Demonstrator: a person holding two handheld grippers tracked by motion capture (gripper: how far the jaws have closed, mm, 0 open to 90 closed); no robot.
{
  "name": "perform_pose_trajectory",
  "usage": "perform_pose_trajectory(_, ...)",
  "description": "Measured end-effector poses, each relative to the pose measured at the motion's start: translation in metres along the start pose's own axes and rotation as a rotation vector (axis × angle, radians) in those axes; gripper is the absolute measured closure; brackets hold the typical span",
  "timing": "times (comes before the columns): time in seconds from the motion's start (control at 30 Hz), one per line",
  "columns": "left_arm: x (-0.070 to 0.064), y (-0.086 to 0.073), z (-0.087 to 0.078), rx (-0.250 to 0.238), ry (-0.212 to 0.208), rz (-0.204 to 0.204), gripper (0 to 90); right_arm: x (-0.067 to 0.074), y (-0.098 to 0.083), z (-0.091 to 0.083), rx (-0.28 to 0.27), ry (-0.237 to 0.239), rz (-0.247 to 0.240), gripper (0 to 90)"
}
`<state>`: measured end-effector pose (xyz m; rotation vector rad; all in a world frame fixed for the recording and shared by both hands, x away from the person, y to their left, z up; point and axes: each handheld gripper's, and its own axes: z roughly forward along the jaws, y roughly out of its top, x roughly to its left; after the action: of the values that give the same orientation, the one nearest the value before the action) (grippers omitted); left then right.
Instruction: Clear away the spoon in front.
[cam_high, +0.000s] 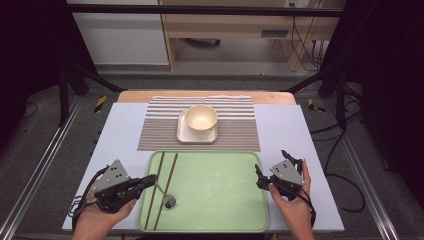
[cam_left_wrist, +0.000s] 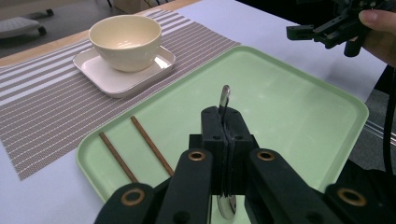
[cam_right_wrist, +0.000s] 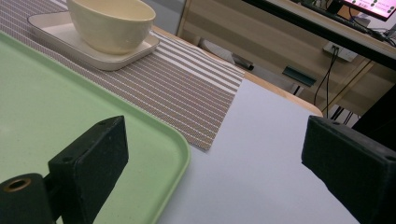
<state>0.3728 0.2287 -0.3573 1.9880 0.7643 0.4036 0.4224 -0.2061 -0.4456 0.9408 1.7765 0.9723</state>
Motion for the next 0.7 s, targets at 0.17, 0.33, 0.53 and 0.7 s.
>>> perform_pose_trajectory(0.17,0.006,0.004,0.008,0.029,-0.009,0.010,89.2,0.002,0.000,0.001,0.006,0.004,-0.011,7.1)
perform_pose_trajectory(0.33,0.015,0.006,0.019,0.013,-0.011,-0.012,87.3,0.002,0.000,0.000,0.006,0.006,-0.009,7.0)
perform_pose_trajectory(0.53,0.026,0.008,0.041,-0.018,-0.006,-0.050,81.8,0.003,0.000,0.001,0.007,0.011,-0.014,6.9)
perform_pose_trajectory(0.7,0.032,0.013,0.064,-0.030,-0.006,-0.065,81.6,0.003,0.000,0.001,0.011,0.012,-0.012,6.9)
